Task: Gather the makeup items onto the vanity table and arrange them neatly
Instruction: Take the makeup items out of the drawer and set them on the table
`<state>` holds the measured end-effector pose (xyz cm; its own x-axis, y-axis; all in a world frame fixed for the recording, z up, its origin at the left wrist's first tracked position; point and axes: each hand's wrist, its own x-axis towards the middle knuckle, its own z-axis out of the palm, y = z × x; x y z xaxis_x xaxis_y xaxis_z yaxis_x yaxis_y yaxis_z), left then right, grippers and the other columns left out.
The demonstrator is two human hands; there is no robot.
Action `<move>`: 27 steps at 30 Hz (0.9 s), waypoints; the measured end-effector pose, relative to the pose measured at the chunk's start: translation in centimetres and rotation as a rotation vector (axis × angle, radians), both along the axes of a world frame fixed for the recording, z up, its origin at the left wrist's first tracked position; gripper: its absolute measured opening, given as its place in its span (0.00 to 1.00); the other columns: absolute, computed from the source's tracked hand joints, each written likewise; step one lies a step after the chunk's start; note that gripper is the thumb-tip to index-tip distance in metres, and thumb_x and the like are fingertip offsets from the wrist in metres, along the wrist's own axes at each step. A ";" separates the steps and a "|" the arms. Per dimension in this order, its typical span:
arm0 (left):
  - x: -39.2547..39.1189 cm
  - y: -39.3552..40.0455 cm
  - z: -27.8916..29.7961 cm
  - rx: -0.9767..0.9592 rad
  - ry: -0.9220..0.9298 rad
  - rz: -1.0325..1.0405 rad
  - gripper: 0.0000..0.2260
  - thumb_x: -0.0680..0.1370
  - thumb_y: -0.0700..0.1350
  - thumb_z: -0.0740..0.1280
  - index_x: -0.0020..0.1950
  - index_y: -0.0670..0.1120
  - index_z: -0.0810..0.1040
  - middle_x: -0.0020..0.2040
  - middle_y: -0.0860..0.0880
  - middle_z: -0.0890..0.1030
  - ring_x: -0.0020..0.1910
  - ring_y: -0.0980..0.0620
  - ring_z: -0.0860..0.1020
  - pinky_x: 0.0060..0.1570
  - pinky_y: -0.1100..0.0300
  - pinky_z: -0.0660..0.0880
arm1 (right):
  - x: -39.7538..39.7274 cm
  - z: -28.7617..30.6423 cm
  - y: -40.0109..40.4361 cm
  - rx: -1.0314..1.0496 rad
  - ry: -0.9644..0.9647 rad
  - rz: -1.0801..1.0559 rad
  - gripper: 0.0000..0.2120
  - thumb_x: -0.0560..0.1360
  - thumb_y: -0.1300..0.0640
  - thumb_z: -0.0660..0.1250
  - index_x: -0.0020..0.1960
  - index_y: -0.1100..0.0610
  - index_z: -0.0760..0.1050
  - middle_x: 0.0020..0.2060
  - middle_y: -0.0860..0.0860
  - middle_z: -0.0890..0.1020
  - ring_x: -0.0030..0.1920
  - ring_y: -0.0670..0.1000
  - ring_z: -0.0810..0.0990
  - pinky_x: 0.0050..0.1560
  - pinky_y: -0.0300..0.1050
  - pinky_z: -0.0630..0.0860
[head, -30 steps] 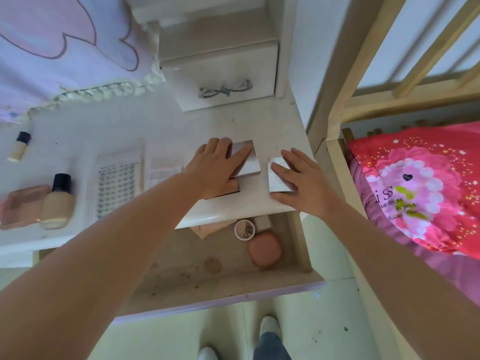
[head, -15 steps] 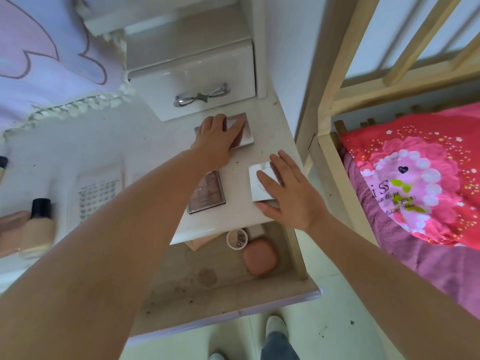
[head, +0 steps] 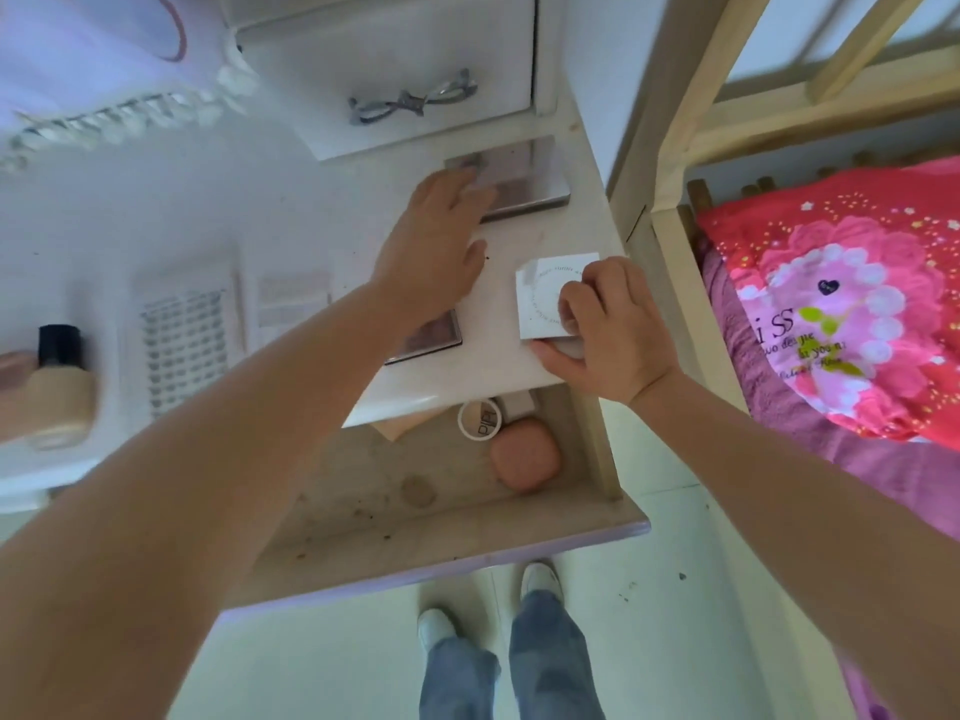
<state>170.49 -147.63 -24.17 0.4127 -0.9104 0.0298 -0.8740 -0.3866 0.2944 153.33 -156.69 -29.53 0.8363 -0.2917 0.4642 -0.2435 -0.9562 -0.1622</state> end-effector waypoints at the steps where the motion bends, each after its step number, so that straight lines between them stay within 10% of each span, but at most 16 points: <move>1: -0.9 1.7 0.0 -0.078 -0.039 -0.026 0.18 0.74 0.36 0.61 0.64 0.37 0.71 0.66 0.36 0.70 0.66 0.37 0.66 0.63 0.50 0.66 | 0.0 0.1 0.0 -0.011 0.012 -0.001 0.20 0.67 0.46 0.65 0.35 0.65 0.73 0.33 0.61 0.75 0.38 0.60 0.76 0.40 0.45 0.73; 5: -5.5 9.1 -1.5 -0.270 -0.106 -0.137 0.12 0.68 0.34 0.60 0.47 0.33 0.79 0.45 0.35 0.80 0.43 0.36 0.79 0.44 0.51 0.76 | -0.2 0.7 0.6 -0.026 -0.018 -0.022 0.21 0.68 0.47 0.65 0.37 0.68 0.73 0.37 0.64 0.77 0.41 0.64 0.77 0.45 0.49 0.73; 10: -9.3 16.8 -6.0 0.002 0.082 -0.120 0.08 0.68 0.35 0.63 0.43 0.33 0.79 0.41 0.35 0.80 0.39 0.39 0.78 0.41 0.51 0.73 | -3.2 0.3 6.0 0.147 -0.132 -0.099 0.15 0.69 0.53 0.63 0.45 0.66 0.71 0.41 0.67 0.77 0.48 0.57 0.68 0.48 0.50 0.65; 13: -9.6 19.1 -7.9 0.240 0.205 0.085 0.09 0.73 0.36 0.63 0.50 0.34 0.76 0.51 0.35 0.77 0.49 0.38 0.74 0.49 0.50 0.72 | -3.6 -0.6 10.0 0.292 0.126 0.113 0.13 0.69 0.55 0.65 0.44 0.66 0.74 0.38 0.63 0.78 0.41 0.60 0.76 0.42 0.50 0.74; 17: -9.8 21.0 -9.0 0.339 0.292 0.340 0.14 0.76 0.41 0.56 0.59 0.39 0.72 0.59 0.40 0.73 0.59 0.42 0.68 0.57 0.50 0.66 | -0.5 -3.2 13.3 0.373 0.829 0.022 0.28 0.72 0.50 0.67 0.67 0.58 0.63 0.64 0.60 0.66 0.64 0.62 0.64 0.59 0.56 0.68; 27: -8.8 18.3 -9.9 0.468 0.316 0.526 0.26 0.75 0.42 0.63 0.69 0.40 0.58 0.68 0.40 0.62 0.68 0.41 0.60 0.59 0.50 0.67 | 2.0 -5.1 15.4 0.217 0.882 -0.109 0.16 0.74 0.60 0.59 0.62 0.57 0.67 0.59 0.63 0.68 0.57 0.63 0.70 0.50 0.53 0.70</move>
